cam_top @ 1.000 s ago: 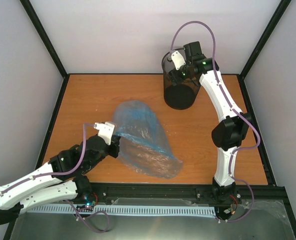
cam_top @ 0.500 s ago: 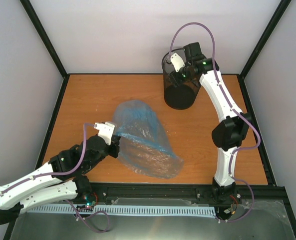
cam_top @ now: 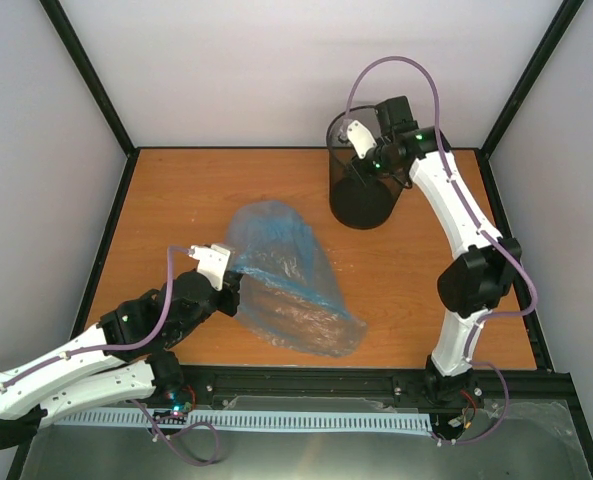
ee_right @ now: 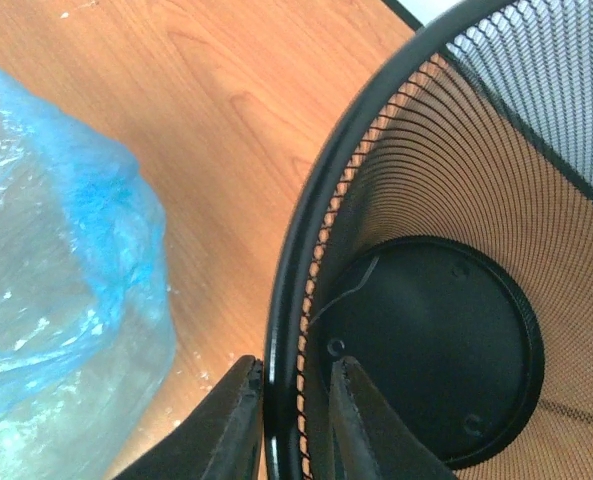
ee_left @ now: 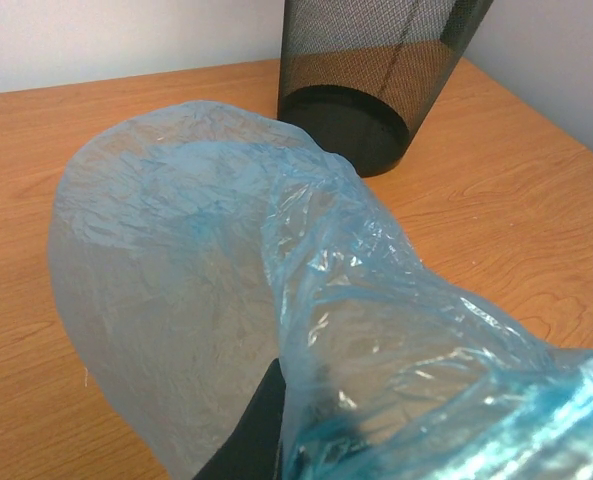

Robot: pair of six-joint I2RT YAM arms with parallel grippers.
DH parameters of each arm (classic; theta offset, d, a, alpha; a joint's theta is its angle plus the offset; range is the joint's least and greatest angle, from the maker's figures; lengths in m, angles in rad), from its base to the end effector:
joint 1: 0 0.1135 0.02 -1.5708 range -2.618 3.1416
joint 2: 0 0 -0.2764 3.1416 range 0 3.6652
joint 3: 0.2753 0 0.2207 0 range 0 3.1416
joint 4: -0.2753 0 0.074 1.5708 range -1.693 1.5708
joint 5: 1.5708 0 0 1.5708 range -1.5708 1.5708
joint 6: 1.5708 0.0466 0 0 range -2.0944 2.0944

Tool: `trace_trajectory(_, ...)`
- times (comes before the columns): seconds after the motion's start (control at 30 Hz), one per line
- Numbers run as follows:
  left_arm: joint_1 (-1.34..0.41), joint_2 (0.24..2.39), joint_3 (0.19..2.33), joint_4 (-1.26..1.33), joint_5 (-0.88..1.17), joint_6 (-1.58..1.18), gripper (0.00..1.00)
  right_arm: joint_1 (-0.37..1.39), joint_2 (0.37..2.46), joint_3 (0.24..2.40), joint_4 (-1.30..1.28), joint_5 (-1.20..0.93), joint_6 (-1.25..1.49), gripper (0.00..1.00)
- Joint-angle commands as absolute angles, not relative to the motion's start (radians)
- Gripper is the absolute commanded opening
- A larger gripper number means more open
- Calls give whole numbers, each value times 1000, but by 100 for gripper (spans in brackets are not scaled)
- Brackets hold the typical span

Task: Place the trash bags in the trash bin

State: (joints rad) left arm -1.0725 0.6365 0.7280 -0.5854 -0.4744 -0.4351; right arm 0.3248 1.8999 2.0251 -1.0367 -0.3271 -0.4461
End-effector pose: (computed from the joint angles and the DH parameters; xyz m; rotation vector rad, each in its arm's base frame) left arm 0.0691 -0.0824 0.3022 0.3554 2.0065 -0.4690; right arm 0.3600 0.1370 0.3677 -1.0467 2.2127 0.3519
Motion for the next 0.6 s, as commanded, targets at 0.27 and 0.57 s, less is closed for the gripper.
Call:
trace_trajectory(0.27,-1077,623,728,-583,-471,-421,1,355,1623,1768,-1040,-383,-464,11)
trace_trajectory(0.57,-1077,621,730,-588,-483,-426,1,456,1415,1563,-1007,-383,-456,4)
